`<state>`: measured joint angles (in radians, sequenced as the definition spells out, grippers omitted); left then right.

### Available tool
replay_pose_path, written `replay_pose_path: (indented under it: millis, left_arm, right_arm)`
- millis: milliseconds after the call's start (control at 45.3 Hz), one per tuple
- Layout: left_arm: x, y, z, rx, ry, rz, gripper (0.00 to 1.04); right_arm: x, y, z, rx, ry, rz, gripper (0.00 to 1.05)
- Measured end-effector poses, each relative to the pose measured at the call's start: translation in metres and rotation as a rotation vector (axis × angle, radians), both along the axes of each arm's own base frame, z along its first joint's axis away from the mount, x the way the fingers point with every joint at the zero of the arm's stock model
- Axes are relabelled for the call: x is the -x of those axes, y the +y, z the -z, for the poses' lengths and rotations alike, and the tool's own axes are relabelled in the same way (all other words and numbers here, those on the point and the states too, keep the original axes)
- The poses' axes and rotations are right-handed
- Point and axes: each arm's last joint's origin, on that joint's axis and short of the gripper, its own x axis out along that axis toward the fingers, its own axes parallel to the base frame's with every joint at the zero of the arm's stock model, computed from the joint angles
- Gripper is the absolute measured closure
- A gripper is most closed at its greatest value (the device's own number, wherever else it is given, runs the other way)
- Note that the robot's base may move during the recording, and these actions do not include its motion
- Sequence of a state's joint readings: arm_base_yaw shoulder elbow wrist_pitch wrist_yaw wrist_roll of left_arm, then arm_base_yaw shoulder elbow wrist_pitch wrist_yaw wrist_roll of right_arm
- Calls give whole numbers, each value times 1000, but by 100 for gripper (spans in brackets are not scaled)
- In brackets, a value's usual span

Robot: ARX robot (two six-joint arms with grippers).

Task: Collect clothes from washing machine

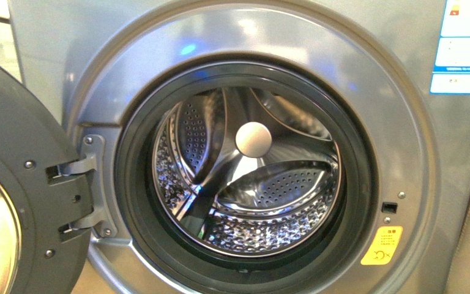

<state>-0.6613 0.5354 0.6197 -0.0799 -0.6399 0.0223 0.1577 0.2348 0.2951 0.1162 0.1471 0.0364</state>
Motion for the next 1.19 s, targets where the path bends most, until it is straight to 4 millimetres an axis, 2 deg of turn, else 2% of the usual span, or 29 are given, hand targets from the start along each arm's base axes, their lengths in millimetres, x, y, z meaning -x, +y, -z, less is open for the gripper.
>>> replay_pose_path:
  millis: [88,375,441,706,795,1192]
  left_arm:
    - [8,12,30,-3,13,-5,57]
    - [10,34,76,13,8,2,102]
    - [9,39,88,14,17,-7,101]
    - [10,55,118,21,10,11,101]
    - [10,62,125,22,8,-30,101]
    - [10,62,141,21,10,-20,101]
  right_arm:
    - [0,-6,25,53,170,-27,43]
    - [1,-11,47,58,173,8,87]
    - [1,-11,56,59,182,10,102]
    - [1,-11,72,61,181,11,102]
    - [1,-11,75,60,178,12,102]
    - [1,-11,92,61,179,11,102]
